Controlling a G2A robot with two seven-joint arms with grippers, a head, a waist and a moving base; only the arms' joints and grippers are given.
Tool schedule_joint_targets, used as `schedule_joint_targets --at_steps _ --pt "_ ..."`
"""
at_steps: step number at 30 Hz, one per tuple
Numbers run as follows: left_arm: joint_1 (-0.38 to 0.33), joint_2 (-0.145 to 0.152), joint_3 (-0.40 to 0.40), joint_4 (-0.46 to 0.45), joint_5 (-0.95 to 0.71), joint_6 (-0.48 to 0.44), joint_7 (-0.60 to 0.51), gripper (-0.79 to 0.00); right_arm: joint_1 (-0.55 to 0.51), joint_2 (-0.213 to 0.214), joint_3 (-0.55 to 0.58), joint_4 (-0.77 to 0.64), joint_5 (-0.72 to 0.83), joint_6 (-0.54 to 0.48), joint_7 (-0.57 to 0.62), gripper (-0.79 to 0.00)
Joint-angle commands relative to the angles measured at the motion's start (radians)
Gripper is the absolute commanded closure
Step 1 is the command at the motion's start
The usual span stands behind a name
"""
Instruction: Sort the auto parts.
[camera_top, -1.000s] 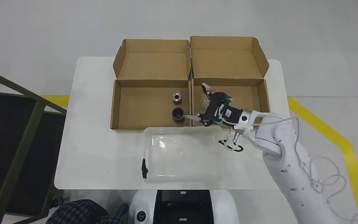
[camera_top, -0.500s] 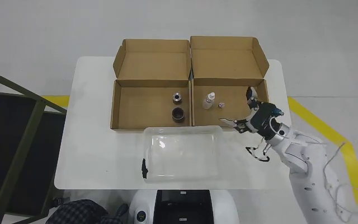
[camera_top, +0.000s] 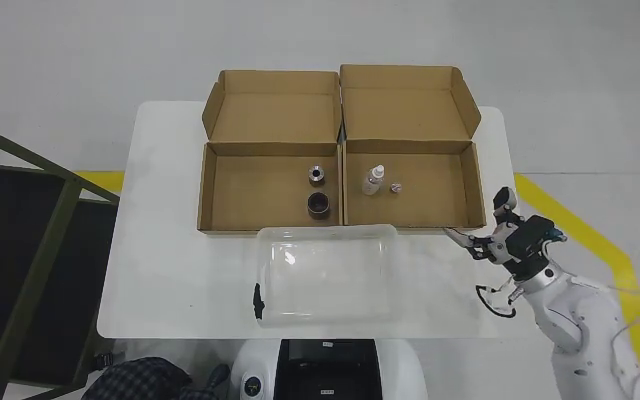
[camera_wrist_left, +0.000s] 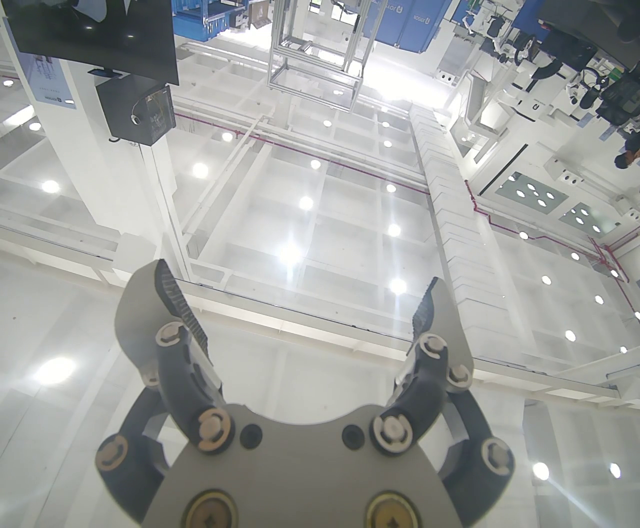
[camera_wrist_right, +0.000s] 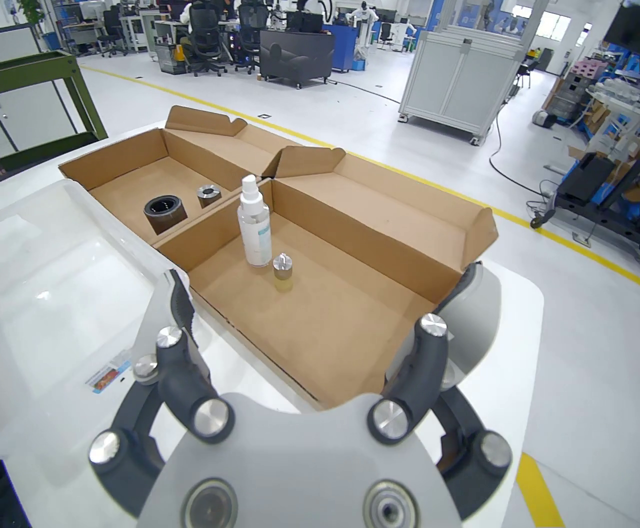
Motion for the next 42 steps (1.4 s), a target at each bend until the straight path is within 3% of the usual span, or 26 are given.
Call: schedule_joint_targets --at_steps 1,16,42 --pt "0.0 0.0 0.0 0.0 0.0 0.0 0.0 -0.785 -0.028 0.0 0.017 0.01 0.003 0.006 -0.028 -0.785" --pt "0.0 0.0 0.0 0.0 0.0 0.0 0.0 -0.785 -0.095 0.001 0.051 0.062 0.0 0.018 -0.13 -0.785" --pt "0.0 0.0 0.0 0.0 0.0 0.0 0.0 -0.784 -0.096 0.0 0.051 0.062 0.004 0.019 -0.132 -0.785"
